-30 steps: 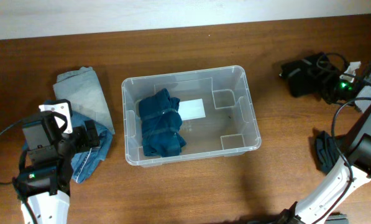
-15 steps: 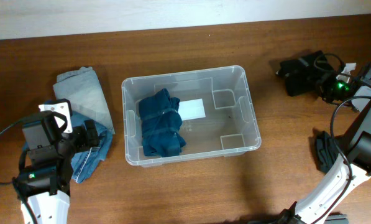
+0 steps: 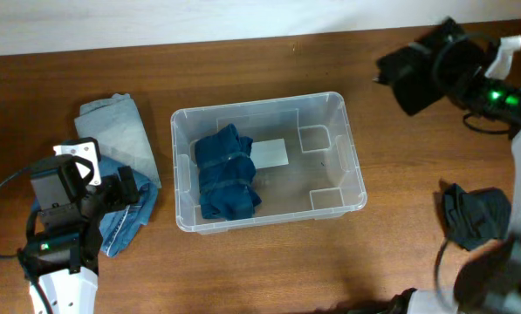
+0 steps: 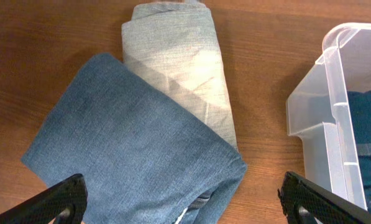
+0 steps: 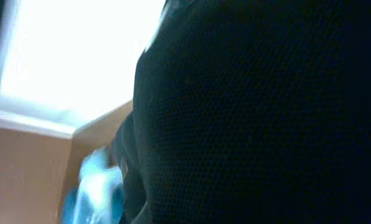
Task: Pack container
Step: 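Place the black garment in the box beside the teal one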
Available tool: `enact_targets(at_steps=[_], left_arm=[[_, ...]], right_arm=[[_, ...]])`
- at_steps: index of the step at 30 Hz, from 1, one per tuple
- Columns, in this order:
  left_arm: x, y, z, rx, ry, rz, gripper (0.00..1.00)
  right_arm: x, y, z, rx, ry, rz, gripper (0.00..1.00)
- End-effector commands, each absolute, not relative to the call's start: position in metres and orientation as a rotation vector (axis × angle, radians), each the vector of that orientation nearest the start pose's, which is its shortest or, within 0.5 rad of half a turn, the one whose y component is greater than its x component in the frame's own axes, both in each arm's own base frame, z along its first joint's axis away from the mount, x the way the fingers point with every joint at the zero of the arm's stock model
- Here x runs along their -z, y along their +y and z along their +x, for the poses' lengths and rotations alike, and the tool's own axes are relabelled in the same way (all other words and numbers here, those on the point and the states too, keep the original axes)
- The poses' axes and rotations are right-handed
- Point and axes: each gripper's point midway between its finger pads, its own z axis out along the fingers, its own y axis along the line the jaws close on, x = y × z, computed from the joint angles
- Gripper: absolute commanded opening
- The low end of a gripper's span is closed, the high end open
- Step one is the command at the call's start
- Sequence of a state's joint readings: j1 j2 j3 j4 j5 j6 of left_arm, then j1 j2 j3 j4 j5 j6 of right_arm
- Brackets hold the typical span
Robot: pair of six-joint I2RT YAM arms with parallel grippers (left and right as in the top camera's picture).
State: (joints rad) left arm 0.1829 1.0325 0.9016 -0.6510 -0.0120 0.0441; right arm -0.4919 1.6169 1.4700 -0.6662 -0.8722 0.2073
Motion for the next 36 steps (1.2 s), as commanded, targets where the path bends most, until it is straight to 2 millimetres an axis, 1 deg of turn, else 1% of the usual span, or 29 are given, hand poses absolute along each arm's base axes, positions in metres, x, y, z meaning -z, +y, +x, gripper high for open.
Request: enact_targets(at_steps=[1, 3, 4, 5, 8, 11, 13, 15, 16, 18, 22, 25, 27, 28, 29, 30, 31, 32, 34, 36], left_arm=[[-0.204, 0.062, 0.309, -0.131, 2.32, -0.187, 0.99], [-0.204, 0.062, 0.309, -0.131, 2.32, -0.187, 0.99], [-0.204, 0.062, 0.309, -0.131, 2.32, -0.187, 0.99], [-0.204, 0.062, 0.309, -0.131, 2.32, -0.187, 0.99], [-0.204, 0.062, 0.309, -0.13, 2.32, -0.187, 0.99], [-0.204, 0.062, 0.309, -0.13, 2.32, -0.187, 1.0], [-0.204, 0.062, 0.309, -0.13, 2.32, -0.187, 0.99], [-0.204, 0.062, 0.309, -0.13, 2.32, -0.187, 0.99], [-0.204, 0.062, 0.309, -0.13, 2.32, -0.187, 0.99], [-0.204, 0.062, 0.309, -0.13, 2.32, -0.187, 0.99], [-0.204, 0.062, 0.309, -0.13, 2.32, -0.187, 0.99], [-0.204, 0.062, 0.309, -0.13, 2.32, -0.187, 0.99], [-0.204, 0.062, 0.309, -0.13, 2.32, -0.187, 0.99], [-0.204, 0.062, 0.309, -0.13, 2.319, -0.187, 1.0], [-0.205, 0.062, 0.309, -0.131, 2.318, -0.187, 0.99], [-0.205, 0.062, 0.309, -0.131, 2.317, -0.187, 0.99], [-0.205, 0.062, 0.309, -0.131, 2.316, -0.187, 0.99], [-0.205, 0.062, 0.309, -0.131, 2.316, -0.187, 0.99], [-0.205, 0.062, 0.309, -0.131, 2.316, -0.187, 0.99], [-0.205, 0.062, 0.309, -0.131, 2.316, -0.187, 0.99]], right_arm=[[-0.309, 0.001, 0.389, -0.883, 2.135, -0.042, 0.09], [-0.307, 0.034, 0.374, -0.905, 2.178, -0.154, 0.09], [-0.3, 0.051, 0.366, -0.903, 2.224, -0.197, 0.09], [-0.293, 0.062, 0.361, -0.894, 2.271, -0.217, 0.09], [-0.264, 0.095, 0.348, -0.839, 2.428, -0.291, 0.09], [-0.241, 0.129, 0.337, -0.831, 2.519, -0.409, 0.09], [-0.226, 0.146, 0.334, -0.821, 2.563, -0.468, 0.09], [-0.211, 0.158, 0.332, -0.821, 2.612, -0.504, 0.09], [-0.202, 0.162, 0.332, -0.826, 2.638, -0.516, 0.09], [-0.185, 0.165, 0.335, -0.817, 2.69, -0.52, 0.09], [-0.141, 0.162, 0.342, -0.783, 2.821, -0.494, 0.09], [-0.111, 0.153, 0.346, -0.703, 2.91, -0.475, 0.09], [-0.096, 0.142, 0.35, -0.593, 2.954, -0.466, 0.1], [-0.093, 0.138, 0.352, -0.544, 2.959, -0.466, 0.14], [-0.091, 0.13, 0.356, -0.466, 2.962, -0.465, 0.22], [-0.09, 0.124, 0.359, -0.395, 2.962, -0.464, 0.41], [-0.092, 0.116, 0.362, -0.308, 2.958, -0.465, 0.75], [-0.095, 0.114, 0.364, -0.288, 2.953, -0.465, 0.85], [-0.103, 0.115, 0.366, -0.284, 2.934, -0.466, 0.99], [-0.114, 0.114, 0.37, -0.272, 2.909, -0.47, 0.99]])
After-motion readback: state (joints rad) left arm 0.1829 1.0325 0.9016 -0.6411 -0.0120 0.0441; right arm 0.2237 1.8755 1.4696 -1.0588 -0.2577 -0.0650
